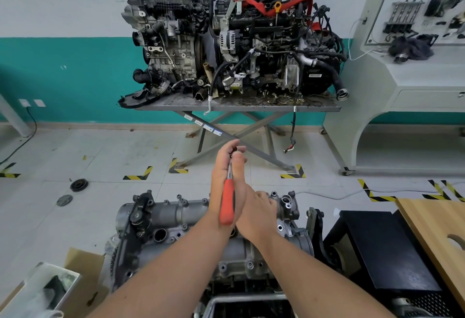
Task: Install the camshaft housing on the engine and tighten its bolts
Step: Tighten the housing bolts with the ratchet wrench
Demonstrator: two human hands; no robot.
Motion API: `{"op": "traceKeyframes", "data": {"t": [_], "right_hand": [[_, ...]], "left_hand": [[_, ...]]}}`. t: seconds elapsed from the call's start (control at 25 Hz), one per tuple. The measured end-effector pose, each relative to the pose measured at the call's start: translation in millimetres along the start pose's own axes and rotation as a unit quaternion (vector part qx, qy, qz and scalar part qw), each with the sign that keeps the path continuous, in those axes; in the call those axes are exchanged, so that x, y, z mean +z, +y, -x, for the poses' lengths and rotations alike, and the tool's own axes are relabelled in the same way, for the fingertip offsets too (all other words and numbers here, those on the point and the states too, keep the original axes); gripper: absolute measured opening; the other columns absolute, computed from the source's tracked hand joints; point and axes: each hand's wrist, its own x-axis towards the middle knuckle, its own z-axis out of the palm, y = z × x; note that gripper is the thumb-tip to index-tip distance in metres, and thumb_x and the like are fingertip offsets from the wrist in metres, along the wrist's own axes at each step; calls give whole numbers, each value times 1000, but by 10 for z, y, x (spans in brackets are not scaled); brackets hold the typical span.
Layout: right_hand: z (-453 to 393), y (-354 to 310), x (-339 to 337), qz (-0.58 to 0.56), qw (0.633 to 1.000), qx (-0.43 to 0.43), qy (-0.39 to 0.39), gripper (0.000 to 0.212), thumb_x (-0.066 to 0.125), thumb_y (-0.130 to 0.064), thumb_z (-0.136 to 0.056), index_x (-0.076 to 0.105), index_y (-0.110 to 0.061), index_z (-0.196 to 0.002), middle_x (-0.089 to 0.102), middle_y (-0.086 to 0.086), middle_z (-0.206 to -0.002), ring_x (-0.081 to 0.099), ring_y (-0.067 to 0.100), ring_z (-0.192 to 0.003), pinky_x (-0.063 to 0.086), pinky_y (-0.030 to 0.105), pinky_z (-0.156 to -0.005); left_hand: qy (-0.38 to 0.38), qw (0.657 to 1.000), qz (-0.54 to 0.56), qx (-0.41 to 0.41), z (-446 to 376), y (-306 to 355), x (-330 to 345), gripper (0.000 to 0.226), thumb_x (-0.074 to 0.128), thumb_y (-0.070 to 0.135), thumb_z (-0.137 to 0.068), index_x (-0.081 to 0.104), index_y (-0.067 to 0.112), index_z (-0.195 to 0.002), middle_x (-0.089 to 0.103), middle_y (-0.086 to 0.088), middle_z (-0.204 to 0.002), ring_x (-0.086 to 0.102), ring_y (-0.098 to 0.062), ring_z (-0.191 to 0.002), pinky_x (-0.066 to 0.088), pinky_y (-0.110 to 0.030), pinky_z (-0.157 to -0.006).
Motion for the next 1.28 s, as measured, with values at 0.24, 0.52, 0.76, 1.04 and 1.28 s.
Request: {"op": "traceKeyframes", "data": {"t": [0.24,0.52,0.76,1.04,1.28], "right_hand": [[4,25,24,7,1000,2,11,41,43,-47,-97,41,-26,-132,64,-7,-116,48,19,-118,30,41,-95],[-14,22,46,-3,1000,10,24,39,39,-40,-99,43,-25,-135,65,-4,-116,49,20,-118,30,40,-95],[-31,25,64,-8,1000,13,22,45,42,-40,-97,41,-22,-139,65,-2,-118,49,21,-119,31,42,-96],[-20,39,84,11,1000,7,23,53,43,-47,-97,38,-20,-143,66,-1,-118,49,22,-119,32,43,-94],[-27,42,79,-2,1000,9,19,51,43,-45,-97,38,-22,-143,64,-1,-120,49,21,-120,32,42,-97]], "left_hand": [[64,992,75,-79,-214,-3,-101,34,40,46,-99,57,30,-123,72,4,-95,69,-20,-96,54,-38,-91],[3,983,141,-122,-196,60,17,30,33,38,-107,60,30,-118,71,2,-98,63,-15,-96,50,-34,-93],[-66,939,180,-287,-316,223,-11,38,42,42,-105,70,23,-89,72,0,-82,63,-13,-77,44,-33,-82],[-179,936,-137,-271,-652,447,-94,38,31,41,-104,57,17,-89,76,-2,-74,72,-22,-85,49,-39,-88],[-356,784,-508,6,-772,613,-54,31,33,34,-107,56,14,-101,64,-3,-90,61,-17,-77,47,-29,-64]]}}
